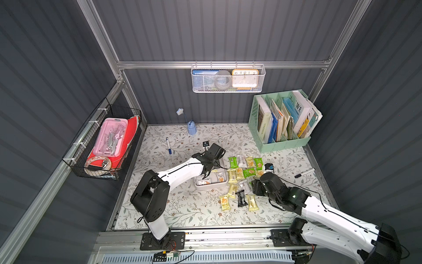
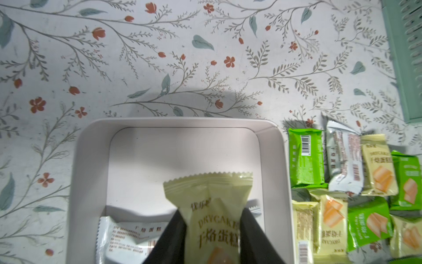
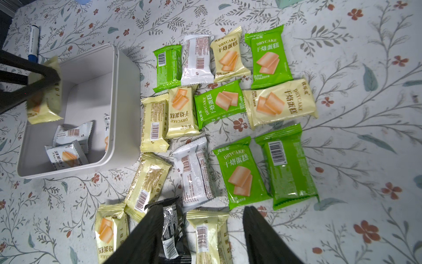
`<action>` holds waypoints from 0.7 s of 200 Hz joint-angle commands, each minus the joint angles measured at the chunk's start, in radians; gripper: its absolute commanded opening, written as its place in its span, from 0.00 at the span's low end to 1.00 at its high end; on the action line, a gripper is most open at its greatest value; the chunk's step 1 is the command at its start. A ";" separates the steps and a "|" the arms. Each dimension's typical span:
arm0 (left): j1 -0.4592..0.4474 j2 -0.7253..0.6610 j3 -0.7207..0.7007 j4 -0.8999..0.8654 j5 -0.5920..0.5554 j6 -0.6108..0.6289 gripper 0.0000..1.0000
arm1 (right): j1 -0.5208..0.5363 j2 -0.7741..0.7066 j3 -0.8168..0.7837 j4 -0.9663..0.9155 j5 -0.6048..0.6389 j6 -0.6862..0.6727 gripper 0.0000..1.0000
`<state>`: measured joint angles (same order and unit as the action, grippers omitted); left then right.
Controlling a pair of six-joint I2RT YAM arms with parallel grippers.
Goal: Take the cookies out of the storage box
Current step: Pick up the cookie from the storage box, then place the cookie at the center of the board.
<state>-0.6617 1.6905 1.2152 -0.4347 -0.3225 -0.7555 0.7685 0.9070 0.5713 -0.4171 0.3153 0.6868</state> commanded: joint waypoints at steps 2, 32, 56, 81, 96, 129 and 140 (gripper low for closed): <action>-0.010 -0.109 -0.027 -0.085 -0.005 -0.028 0.38 | -0.003 -0.008 0.003 -0.012 0.004 -0.007 0.61; -0.084 -0.210 -0.052 -0.219 -0.038 -0.100 0.37 | -0.004 0.011 0.001 0.009 -0.011 -0.004 0.61; -0.164 -0.261 -0.069 -0.304 -0.050 -0.201 0.37 | -0.005 0.026 0.010 0.010 -0.031 0.004 0.61; -0.264 -0.290 -0.126 -0.329 -0.055 -0.337 0.37 | -0.005 0.021 0.006 0.010 -0.028 0.010 0.61; -0.321 -0.287 -0.173 -0.323 -0.046 -0.410 0.37 | -0.005 0.015 0.006 0.006 -0.025 0.008 0.61; -0.399 -0.263 -0.349 -0.121 0.039 -0.508 0.37 | -0.004 0.014 0.003 0.004 -0.027 0.010 0.61; -0.411 -0.249 -0.385 -0.060 0.048 -0.518 0.37 | -0.004 0.017 0.003 0.002 -0.028 0.012 0.60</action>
<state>-1.0527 1.4143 0.9096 -0.6182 -0.3161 -1.1709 0.7673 0.9287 0.5713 -0.4110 0.2882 0.6914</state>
